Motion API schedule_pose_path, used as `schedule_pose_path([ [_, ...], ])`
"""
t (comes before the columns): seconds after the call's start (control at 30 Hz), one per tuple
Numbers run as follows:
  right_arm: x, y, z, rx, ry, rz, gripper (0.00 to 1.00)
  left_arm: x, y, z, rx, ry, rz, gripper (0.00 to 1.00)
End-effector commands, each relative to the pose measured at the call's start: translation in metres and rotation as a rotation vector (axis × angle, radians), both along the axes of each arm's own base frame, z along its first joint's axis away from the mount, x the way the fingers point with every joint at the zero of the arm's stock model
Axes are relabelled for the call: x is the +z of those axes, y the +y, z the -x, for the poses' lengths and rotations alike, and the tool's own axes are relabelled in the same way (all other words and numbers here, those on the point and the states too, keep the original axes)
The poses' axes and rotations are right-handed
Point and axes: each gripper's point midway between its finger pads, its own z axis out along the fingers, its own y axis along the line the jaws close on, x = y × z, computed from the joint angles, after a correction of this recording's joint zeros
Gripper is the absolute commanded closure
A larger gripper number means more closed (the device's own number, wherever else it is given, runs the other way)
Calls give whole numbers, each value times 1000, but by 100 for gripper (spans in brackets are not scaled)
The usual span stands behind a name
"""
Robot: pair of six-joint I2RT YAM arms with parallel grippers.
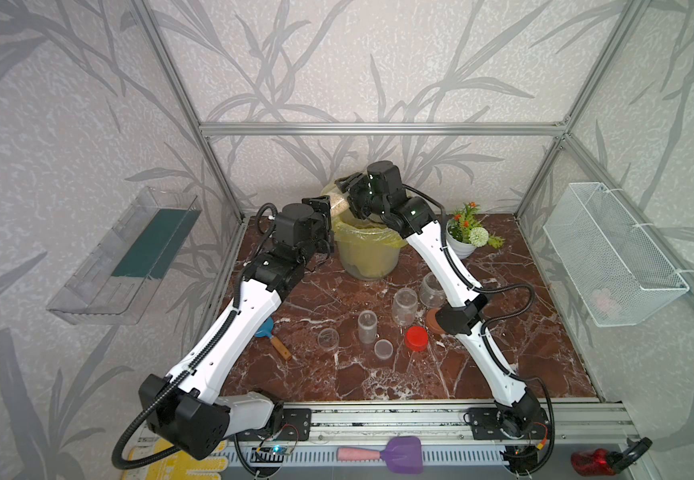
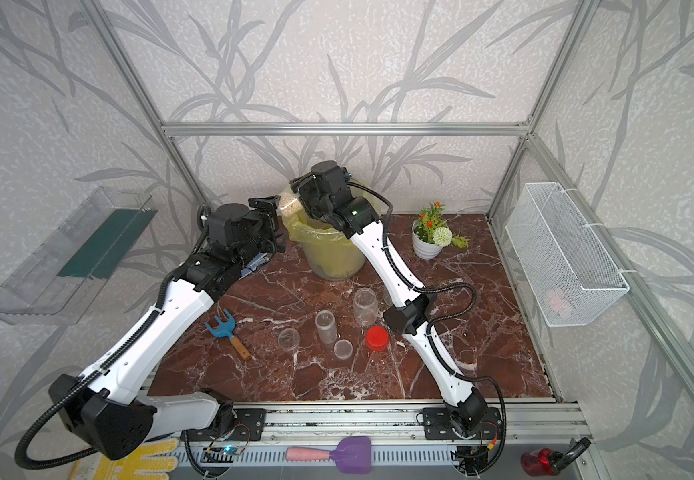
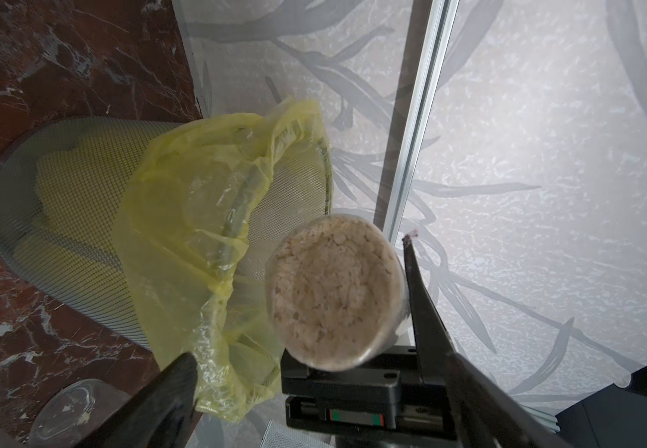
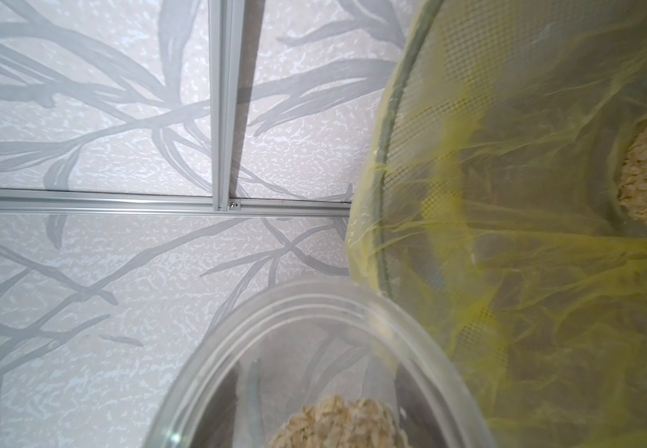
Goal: Empty expired oatmeal from jars
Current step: Pour the expired oatmeal into the trash bin.
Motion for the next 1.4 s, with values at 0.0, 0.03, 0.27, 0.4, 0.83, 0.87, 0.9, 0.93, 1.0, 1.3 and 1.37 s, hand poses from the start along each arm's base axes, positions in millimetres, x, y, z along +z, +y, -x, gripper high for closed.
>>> schedule_pose_path([
  [0.0,53,-1,4,-16,-126,-126,73,22,-1,-14,50,-39,153,3],
  [0.03,54,1,4,-11,-135,-134,73,22,-3,-19,50,-39,171,3],
  [0.27,57,3,4,-6,-159,-136,75,34,5,-35,102,-77,228,4],
  [0.4,59,2,4,-7,-170,-127,76,32,10,-43,136,-80,250,4],
  [0.83,63,4,4,23,-213,-117,78,35,-3,-69,84,-81,315,17],
  [0.87,64,3,4,25,-214,-114,78,36,-4,-70,80,-83,317,26],
  [0.9,64,3,4,26,-214,-114,78,37,-5,-71,76,-85,317,34],
  [0.93,62,4,4,28,-213,-111,78,36,-6,-73,73,-82,322,42],
  [1.0,61,4,4,33,-210,-108,79,34,-6,-75,74,-80,333,57],
  [1.3,58,1,13,83,-220,-34,50,27,-7,-87,52,-79,327,92],
  [1.37,58,-6,16,82,-208,-2,37,24,-9,-91,47,-78,328,94],
])
